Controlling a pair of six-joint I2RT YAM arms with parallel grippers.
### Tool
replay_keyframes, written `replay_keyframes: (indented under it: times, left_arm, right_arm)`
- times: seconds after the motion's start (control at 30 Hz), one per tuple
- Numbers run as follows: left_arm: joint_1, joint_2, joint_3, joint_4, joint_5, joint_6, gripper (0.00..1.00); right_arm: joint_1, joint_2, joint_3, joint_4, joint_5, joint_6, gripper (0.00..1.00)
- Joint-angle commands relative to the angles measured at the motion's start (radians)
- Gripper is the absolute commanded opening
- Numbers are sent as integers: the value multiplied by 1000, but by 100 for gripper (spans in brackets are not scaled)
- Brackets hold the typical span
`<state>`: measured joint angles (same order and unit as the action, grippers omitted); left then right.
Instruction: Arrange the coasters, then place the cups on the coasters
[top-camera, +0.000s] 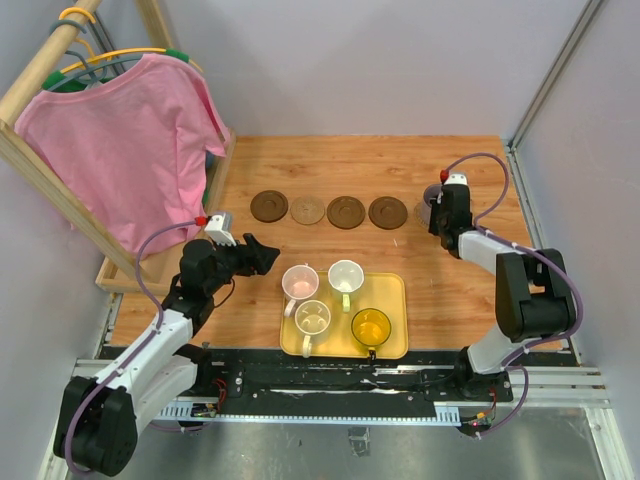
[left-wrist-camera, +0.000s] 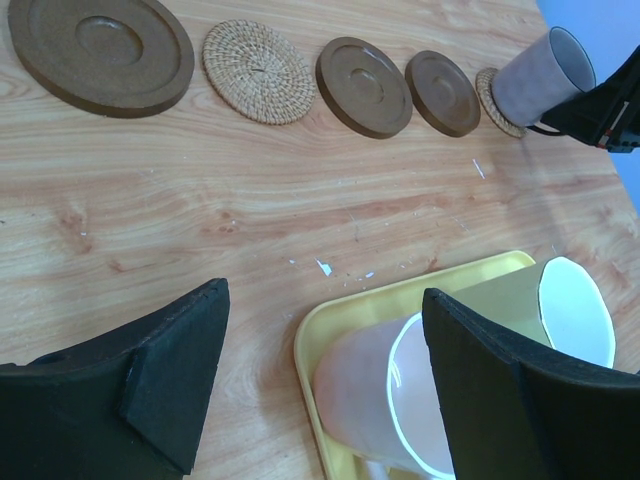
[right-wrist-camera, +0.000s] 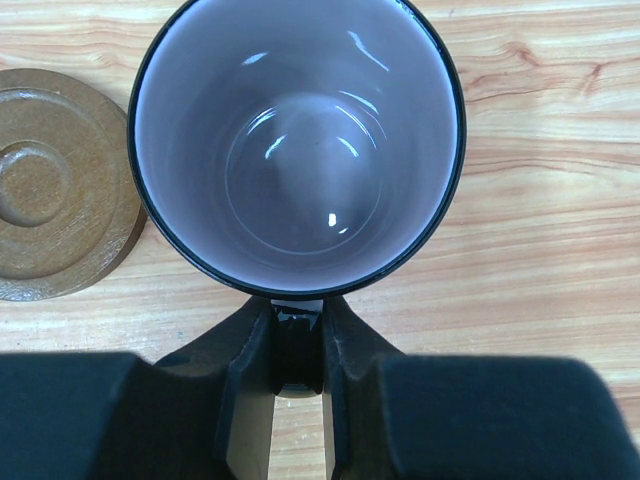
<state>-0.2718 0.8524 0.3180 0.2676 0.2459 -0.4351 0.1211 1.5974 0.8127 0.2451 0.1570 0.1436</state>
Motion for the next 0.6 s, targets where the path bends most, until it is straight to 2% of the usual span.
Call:
replay_keyframes:
  times: [0.0,0.17,0.27,0.43,0.57]
  left_arm:
    - [-6,-19,8,23,-7,-1,82]
    - [-7,-21,9,22,-7,1,82]
    - [-7,-20,8,22,-8,1,82]
    - [-7,-22,6,22,-7,1,82]
    - [-7,-28,4,20,-10,-1,82]
  right_arm:
    - [-15,13,64,56,14,-14,1]
    - [-16,14,68,40,19,-6,1]
    - [-17,9,66,29,20,-3,8]
    - [-17,-2,61,8,23,10,22]
    - [-17,-22,42,-3,26,22,47]
